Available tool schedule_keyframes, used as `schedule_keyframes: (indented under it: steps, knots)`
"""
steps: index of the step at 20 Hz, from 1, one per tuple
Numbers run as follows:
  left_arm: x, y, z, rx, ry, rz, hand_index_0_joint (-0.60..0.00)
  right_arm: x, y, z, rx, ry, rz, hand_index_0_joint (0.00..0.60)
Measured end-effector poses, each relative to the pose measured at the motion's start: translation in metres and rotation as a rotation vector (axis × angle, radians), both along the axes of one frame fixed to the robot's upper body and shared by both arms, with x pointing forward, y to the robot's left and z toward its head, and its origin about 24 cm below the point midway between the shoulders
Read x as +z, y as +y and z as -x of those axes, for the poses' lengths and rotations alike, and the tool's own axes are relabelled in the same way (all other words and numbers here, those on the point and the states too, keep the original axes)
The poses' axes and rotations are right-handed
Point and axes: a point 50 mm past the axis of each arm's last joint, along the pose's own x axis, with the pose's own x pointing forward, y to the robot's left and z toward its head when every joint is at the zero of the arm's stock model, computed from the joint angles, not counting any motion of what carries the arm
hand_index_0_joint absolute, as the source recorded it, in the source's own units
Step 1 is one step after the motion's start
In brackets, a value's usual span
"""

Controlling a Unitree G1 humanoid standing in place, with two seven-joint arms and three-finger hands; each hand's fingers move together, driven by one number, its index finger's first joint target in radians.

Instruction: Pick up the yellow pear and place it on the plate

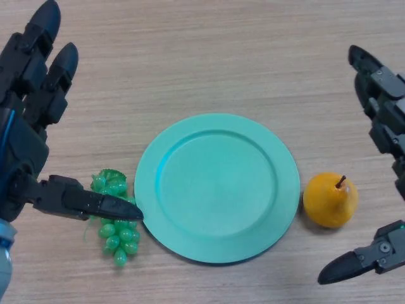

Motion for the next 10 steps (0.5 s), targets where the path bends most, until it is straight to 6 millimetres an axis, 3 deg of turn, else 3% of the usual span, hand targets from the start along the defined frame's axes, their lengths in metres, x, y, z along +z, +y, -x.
schedule_keyframes:
  steps: [10]
  knots:
    - [0.0025,-0.0023,0.0016,-0.010,0.002,-0.008,0.000,0.0006,-0.0026,-0.0004,-0.015,-0.008,0.005,0.000]
